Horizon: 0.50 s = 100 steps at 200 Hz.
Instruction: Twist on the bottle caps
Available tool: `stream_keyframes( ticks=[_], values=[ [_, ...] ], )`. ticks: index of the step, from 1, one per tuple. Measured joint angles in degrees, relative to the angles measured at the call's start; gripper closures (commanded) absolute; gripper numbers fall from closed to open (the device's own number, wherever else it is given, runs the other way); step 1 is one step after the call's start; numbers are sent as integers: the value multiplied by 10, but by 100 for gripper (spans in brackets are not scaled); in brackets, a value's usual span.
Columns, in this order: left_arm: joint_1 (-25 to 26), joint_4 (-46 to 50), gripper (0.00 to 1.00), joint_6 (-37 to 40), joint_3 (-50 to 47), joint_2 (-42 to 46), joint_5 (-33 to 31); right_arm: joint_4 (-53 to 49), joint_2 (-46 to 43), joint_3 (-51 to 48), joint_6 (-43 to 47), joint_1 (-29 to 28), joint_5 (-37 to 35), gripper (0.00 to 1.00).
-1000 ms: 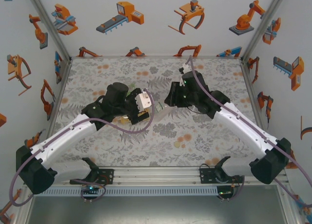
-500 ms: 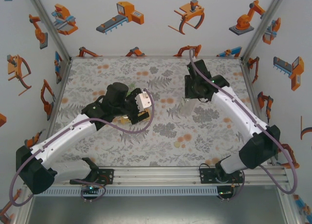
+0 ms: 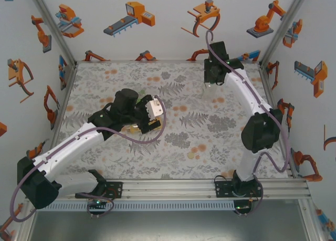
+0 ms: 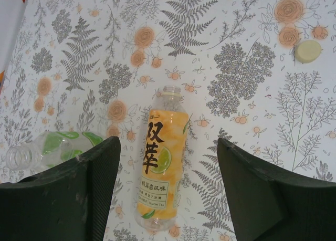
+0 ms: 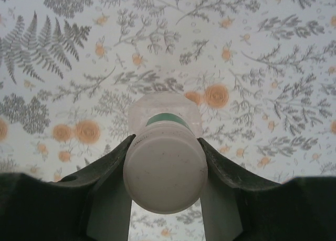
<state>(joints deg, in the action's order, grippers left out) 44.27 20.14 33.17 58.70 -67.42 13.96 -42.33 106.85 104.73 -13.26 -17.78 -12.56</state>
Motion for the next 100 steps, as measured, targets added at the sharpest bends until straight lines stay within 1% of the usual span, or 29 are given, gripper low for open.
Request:
stream_keyframes(
  ticks=[52,100],
  values=[
    [0,0,31,0,0,0,0,8,102,95,27,21,12,82],
    [0,0,31,0,0,-1,0,7,137,126,28,31,22,79]
  ],
)
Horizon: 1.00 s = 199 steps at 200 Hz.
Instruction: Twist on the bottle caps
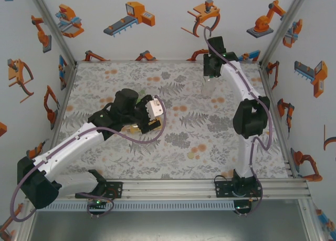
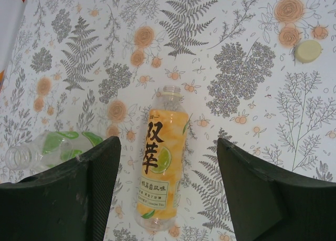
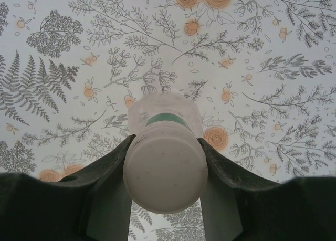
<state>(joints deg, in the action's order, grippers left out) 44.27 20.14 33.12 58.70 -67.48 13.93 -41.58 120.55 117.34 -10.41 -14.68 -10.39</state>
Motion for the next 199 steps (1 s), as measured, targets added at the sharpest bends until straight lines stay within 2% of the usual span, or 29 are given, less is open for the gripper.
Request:
stream_keyframes(
  ticks=[63,119,199],
  values=[
    [0,0,31,-1,0,-2,0,-2,3,5,0,3,5,68],
    [0,0,31,-1,0,-2,0,-1,9,6,0,3,5,65],
    [0,0,31,-1,0,-3,0,-21,11,28,0,3,9,54]
  ],
)
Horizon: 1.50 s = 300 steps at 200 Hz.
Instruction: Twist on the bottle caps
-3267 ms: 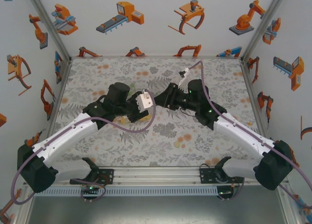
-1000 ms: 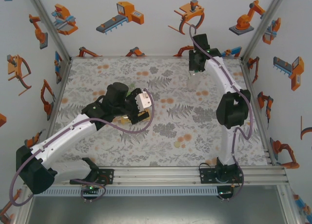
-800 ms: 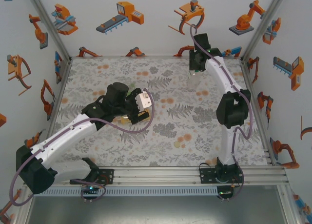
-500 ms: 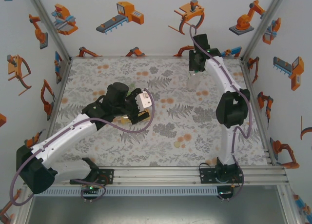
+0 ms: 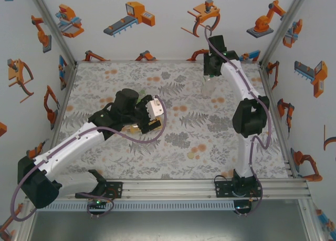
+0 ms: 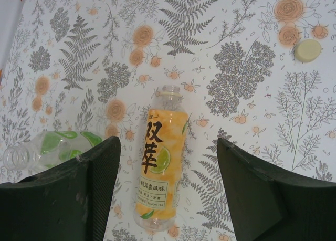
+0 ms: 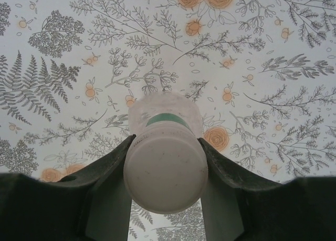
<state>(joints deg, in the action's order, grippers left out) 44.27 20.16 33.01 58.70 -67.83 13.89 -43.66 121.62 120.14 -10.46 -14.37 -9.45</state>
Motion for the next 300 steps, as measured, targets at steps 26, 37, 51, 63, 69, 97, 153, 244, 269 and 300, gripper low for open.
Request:
stream_keyframes(
  ticks=[26,37,51,63,69,97,153,244,269,300],
  values=[
    [0,1,31,0,0,-4,-5,-7,0,21,0,0,3,52],
    [0,2,31,0,0,-7,-9,-8,0,26,0,0,6,52],
    [0,6,31,0,0,-12,-12,-11,0,31,0,0,9,53],
    [0,9,31,0,0,-15,-15,-11,0,31,0,0,10,54],
    [0,10,31,0,0,-16,-15,-11,0,31,0,0,11,54],
    [0,13,31,0,0,-19,-20,-16,0,31,0,0,11,53],
    [0,14,31,0,0,-22,-23,-20,0,31,0,0,11,42],
    [0,51,31,17,12,-48,-51,-43,-21,61,0,0,29,40],
    [0,78,31,31,27,-74,-60,-50,-54,59,0,0,34,40],
    [-14,122,30,57,41,-109,-38,-49,-131,17,0,0,41,40]
  ],
)
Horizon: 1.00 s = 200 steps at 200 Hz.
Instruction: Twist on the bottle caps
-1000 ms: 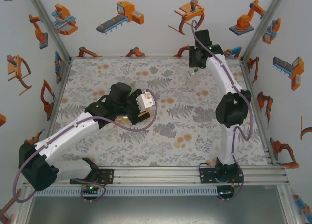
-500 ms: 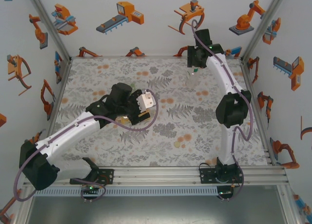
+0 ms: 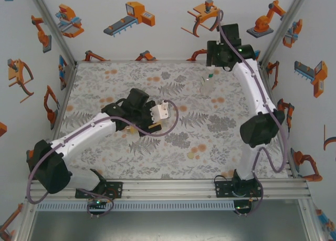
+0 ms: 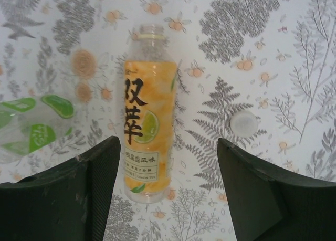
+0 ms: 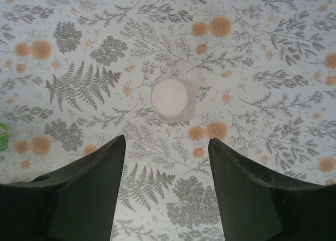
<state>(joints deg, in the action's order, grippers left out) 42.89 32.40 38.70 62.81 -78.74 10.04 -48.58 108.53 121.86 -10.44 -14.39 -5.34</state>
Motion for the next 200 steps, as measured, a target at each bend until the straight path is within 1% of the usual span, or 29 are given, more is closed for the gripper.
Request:
stream_keyframes(
  ticks=[27,63,86,112,142,166,200],
  values=[
    [-38,37,29,27,20,-31,35,19,-86,-86,-1,0,4,40],
    [-105,47,28,56,31,-59,66,59,-197,-248,-9,0,17,39],
    [-122,48,28,77,31,-78,73,71,-247,-319,-14,0,17,39],
    [-121,29,28,98,19,-91,80,82,-292,-364,-15,0,14,39],
    [-127,12,29,111,0,-125,79,97,-330,-388,-13,0,8,39],
    [-133,0,29,116,-7,-157,76,104,-348,-405,-8,0,-1,38],
    [-142,-23,30,117,-19,-171,85,106,-360,-431,-1,0,-7,38]
  ],
)
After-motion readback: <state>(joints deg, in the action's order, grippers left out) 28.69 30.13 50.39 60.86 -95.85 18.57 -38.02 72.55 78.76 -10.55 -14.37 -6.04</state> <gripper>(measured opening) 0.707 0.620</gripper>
